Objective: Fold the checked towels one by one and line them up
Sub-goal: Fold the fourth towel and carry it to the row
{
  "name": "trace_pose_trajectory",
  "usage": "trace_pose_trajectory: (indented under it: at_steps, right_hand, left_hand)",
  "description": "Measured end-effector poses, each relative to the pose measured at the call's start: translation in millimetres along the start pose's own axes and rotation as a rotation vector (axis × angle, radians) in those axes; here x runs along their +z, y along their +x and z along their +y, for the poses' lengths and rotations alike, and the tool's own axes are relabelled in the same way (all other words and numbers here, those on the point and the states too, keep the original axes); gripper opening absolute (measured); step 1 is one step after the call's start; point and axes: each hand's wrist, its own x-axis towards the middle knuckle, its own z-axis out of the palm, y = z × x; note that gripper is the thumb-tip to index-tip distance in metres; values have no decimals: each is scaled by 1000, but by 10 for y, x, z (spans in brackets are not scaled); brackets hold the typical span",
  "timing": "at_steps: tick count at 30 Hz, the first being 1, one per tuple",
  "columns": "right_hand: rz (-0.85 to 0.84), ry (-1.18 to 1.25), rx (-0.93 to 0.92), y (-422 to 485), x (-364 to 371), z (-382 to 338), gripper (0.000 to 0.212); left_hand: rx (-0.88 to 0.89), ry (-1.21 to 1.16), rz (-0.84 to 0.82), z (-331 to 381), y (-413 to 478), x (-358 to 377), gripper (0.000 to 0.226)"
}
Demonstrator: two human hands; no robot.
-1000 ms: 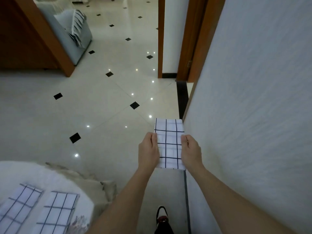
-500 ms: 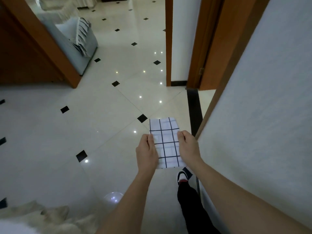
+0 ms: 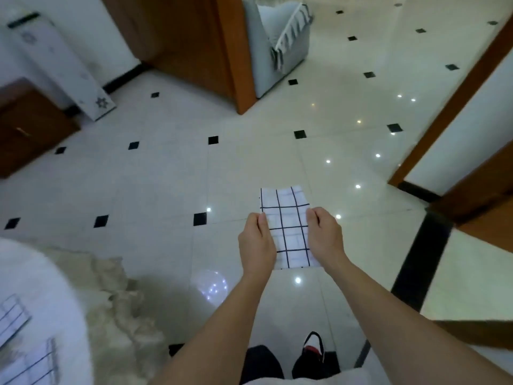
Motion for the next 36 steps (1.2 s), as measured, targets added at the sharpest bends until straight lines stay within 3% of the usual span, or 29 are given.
trace_pose_trajectory:
  at_steps: [4, 11, 25, 36]
  right_hand:
    - [-214, -53, -102, 365, 706, -364, 36]
    - [-446, -86, -231, 505, 1888, -905, 36]
    - [-614, -184, -322, 945, 4733, -2218, 33]
    - [-869, -223, -460, 928, 6396, -2943, 35]
  left_hand:
    - [-129, -26, 202, -222, 475, -418, 37]
    - [-252, -16, 428, -707, 1056, -1224, 35]
    - [-381, -49, 598, -1663, 2984, -3166, 32]
    - [-525, -71, 819, -2357, 3701, -4272, 33]
